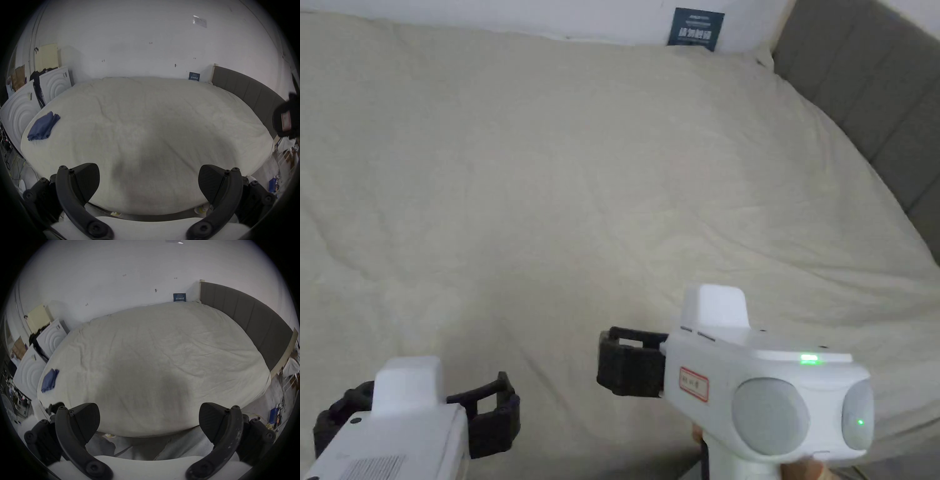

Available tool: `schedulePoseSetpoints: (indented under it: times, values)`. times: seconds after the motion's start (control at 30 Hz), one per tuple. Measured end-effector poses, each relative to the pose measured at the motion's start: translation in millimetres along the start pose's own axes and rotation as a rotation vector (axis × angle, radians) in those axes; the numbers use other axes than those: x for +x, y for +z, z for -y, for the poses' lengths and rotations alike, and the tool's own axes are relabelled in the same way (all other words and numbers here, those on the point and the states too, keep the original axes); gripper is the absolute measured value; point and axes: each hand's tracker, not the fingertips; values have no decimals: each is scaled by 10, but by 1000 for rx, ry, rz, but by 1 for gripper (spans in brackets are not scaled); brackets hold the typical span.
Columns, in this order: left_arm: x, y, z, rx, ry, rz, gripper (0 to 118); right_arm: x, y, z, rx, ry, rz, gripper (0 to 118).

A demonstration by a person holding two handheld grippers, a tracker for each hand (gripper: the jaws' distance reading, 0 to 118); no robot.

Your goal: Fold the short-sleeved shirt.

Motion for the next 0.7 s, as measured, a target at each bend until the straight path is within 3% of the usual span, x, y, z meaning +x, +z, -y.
schedulePoseSetpoints:
  times: [0.17, 0.27, 0.57, 0.7]
  values:
    - [-170, -436, -178, -47, 41, -20, 118, -20, -696, 93, -170, 63, -19, 118]
    - [-277, -817, -396, -69, 54, -47, 118, -24, -1172, -39, -177, 59, 66, 118]
    - [-590, -2230, -1371, 9, 67, -169, 118, -53, -2431, -1258, -26, 70, 150, 118]
    - [-652, -2701, -1517, -64, 87, -209, 118, -26, -2886, -1491, -2, 37, 165, 118]
